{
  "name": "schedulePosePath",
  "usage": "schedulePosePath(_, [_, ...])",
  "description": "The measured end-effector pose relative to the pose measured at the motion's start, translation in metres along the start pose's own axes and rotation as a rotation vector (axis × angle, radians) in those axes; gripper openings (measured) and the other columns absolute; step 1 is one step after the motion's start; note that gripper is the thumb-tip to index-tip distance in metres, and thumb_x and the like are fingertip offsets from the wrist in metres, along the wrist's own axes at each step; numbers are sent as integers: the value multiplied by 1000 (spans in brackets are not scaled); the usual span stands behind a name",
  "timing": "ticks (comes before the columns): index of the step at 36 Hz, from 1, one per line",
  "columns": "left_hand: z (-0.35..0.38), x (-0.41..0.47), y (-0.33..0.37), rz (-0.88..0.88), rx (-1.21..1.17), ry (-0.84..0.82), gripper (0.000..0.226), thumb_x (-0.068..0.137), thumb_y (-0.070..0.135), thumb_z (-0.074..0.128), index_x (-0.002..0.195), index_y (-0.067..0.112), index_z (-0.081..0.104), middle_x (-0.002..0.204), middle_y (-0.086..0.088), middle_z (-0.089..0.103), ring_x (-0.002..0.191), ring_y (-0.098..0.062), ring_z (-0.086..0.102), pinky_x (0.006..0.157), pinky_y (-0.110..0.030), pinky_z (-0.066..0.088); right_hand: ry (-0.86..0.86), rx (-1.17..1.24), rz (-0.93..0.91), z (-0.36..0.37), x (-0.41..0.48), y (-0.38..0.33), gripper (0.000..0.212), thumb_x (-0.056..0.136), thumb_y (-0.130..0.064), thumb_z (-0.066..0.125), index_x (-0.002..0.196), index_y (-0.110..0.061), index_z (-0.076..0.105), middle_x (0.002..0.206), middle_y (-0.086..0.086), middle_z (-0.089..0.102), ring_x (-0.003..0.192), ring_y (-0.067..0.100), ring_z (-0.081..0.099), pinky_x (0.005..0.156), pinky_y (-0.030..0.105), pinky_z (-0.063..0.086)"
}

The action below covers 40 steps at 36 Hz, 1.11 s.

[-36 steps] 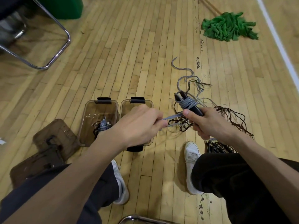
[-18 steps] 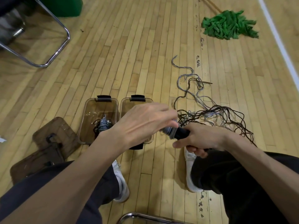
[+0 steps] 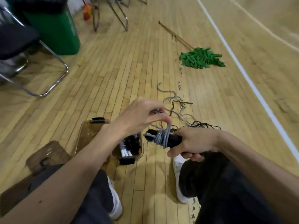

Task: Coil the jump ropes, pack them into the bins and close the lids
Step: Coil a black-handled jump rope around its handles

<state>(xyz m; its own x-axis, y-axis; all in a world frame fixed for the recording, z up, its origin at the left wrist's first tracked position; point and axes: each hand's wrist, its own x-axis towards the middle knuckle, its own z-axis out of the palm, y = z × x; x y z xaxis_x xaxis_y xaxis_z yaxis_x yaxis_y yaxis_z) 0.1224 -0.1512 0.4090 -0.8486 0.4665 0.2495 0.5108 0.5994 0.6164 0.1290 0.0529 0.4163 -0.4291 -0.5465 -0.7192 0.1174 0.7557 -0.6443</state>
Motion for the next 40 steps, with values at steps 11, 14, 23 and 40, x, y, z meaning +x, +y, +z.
schedulePosePath(11, [-58, 24, 120, 89, 100, 68, 30, 79, 58, 67, 70, 30, 68, 60, 10, 53, 56, -5, 43, 53, -20, 27, 220, 6, -156, 14, -135, -36, 36, 92, -16, 69, 60, -16, 51, 51, 4, 42, 40, 19, 33, 46, 31, 29])
schedulePosePath(14, [-69, 32, 150, 153, 14, 119, 45, 71, 59, 76, 68, 14, 70, 59, -8, 58, 53, -8, 41, 51, -21, 29, 228, -10, -211, 18, -169, -44, 35, 92, -17, 71, 61, -16, 54, 50, 3, 42, 39, 18, 34, 46, 31, 30])
schedulePosePath(23, [-88, 40, 229, 241, -83, 171, 41, 71, 58, 75, 63, 20, 64, 50, 10, 49, 47, -4, 40, 48, -17, 30, 353, -29, -385, 30, -252, -55, 38, 92, -18, 72, 57, -20, 57, 50, 4, 42, 39, 19, 36, 41, 23, 33])
schedulePosePath(40, [-127, -26, 343, 248, -254, 218, 27, 98, -4, 50, 74, 7, 52, 50, 8, 52, 44, -1, 41, 48, -17, 33, 401, 132, -867, 91, -367, -96, 18, 77, -10, 52, 91, -1, 58, 58, 6, 37, 43, 15, 29, 41, 20, 27])
